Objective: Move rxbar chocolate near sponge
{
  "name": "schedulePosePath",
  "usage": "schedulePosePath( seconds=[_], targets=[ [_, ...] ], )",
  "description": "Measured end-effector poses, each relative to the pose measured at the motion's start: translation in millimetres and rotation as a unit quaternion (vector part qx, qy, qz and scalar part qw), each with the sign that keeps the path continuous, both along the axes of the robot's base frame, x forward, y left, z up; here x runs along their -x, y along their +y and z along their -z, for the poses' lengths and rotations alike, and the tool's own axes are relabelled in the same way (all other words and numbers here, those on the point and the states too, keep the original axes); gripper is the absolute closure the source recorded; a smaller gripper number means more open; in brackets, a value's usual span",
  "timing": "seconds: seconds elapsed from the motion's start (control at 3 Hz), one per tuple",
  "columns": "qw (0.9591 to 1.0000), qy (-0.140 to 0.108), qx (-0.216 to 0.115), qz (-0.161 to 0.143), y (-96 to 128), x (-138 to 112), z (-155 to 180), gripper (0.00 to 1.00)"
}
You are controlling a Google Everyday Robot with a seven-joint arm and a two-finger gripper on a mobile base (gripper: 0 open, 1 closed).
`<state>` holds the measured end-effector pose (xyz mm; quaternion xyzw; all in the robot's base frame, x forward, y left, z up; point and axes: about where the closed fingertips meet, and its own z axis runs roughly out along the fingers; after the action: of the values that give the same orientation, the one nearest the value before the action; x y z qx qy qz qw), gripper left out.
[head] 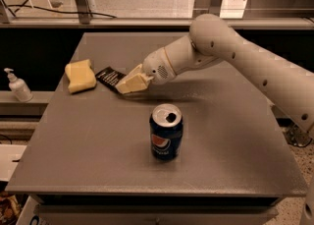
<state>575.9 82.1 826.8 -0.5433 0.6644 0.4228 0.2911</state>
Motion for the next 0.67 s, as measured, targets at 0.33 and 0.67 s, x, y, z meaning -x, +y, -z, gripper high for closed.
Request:
schedulePosePath(
  seconds=[0.33, 0.67],
  targets=[
    [0.9998, 0.011, -0.002, -0.016, 10.1, 8.8, 4.4, 1.0],
    [0.9996, 0.014, 0.006, -0.021, 13.1, 9.2, 5.4, 0.82]
  ],
)
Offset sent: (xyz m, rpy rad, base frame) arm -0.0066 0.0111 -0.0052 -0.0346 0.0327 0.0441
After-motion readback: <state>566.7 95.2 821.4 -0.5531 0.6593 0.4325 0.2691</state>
